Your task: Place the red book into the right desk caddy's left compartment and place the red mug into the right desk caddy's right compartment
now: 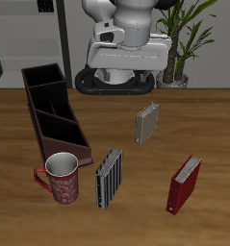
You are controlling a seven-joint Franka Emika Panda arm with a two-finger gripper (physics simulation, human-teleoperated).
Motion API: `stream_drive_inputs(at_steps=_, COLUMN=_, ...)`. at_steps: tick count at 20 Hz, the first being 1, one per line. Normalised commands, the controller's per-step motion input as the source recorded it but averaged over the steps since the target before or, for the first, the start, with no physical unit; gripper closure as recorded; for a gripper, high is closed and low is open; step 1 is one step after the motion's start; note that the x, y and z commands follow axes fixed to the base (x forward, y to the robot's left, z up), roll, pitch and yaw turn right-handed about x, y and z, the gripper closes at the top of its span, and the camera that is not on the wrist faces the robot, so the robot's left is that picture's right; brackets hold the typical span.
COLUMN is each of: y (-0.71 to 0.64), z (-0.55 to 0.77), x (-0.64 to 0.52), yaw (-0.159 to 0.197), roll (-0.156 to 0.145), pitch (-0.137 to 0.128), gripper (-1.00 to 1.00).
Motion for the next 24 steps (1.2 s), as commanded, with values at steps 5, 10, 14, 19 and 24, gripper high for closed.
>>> stream_drive_inputs(at_steps=5, y=-0.08, z=0.08, x=0.22, yaw=0.024, roll=0.030, pitch=-0.029, gripper=-1.00)
stream_drive_inputs(at_steps=10, y=0.04, z=0.01, x=0.25, yaw=-0.005, roll=-0.021, pitch=-0.005, gripper=-1.00)
stream_drive_inputs(at_steps=14, y=0.32, z=0.06, x=0.30, yaw=0.006, roll=0.002, pitch=-0.028, gripper=-1.00)
stream_drive_inputs(at_steps=19, y=0.48, z=-0.04, x=0.31, yaw=-0.002, roll=0.033, pitch=-0.002, gripper=-1.00)
stream_drive_inputs(at_steps=24, y=0.58, z=-0.03, x=0.27, yaw=0.008, roll=0.037, pitch=-0.042, gripper=-1.00)
